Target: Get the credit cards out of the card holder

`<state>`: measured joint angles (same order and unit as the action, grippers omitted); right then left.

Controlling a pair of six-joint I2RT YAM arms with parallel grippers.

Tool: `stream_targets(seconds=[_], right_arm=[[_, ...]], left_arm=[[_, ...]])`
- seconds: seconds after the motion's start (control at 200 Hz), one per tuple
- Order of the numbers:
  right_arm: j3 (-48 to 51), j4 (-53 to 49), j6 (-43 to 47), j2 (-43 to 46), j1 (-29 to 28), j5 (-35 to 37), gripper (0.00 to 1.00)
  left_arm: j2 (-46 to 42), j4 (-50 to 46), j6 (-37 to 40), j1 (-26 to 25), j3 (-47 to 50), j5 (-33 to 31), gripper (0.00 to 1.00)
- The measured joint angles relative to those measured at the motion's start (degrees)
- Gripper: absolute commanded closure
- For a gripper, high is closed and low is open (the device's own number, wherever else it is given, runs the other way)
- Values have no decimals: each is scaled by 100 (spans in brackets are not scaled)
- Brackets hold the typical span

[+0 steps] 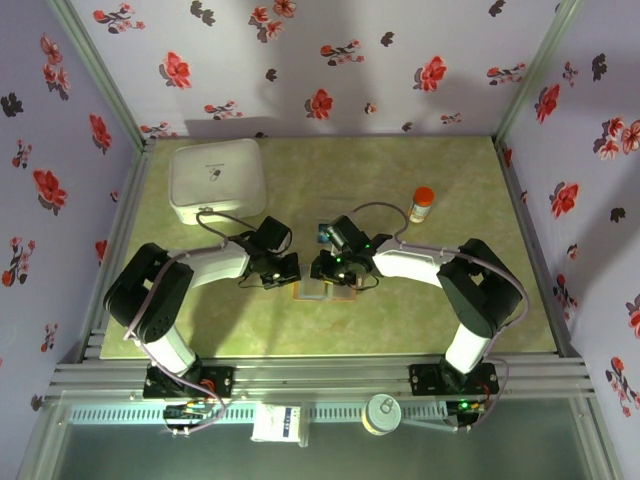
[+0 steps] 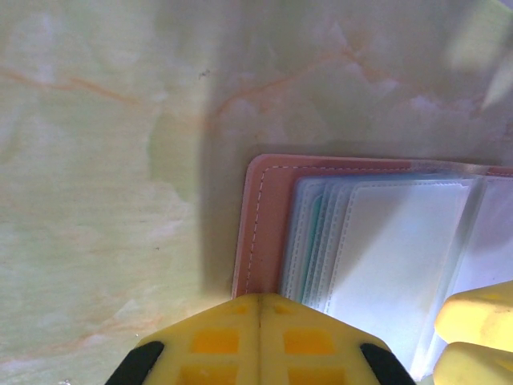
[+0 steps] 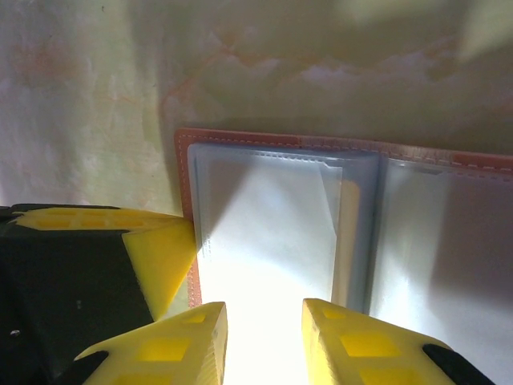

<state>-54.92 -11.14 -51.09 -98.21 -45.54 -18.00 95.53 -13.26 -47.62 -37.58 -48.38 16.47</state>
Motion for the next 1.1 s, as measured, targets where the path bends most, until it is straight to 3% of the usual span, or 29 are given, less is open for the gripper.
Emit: stream_targets(seconds=[0.66,1.1], right_arm=[[2,-356,7,0,0,280,69],[2,-160,-61,114,0,160,77]], left_arm=[[-20,-20,2,0,0,-20,98],[-24,-48,85,0,0,-39,98]])
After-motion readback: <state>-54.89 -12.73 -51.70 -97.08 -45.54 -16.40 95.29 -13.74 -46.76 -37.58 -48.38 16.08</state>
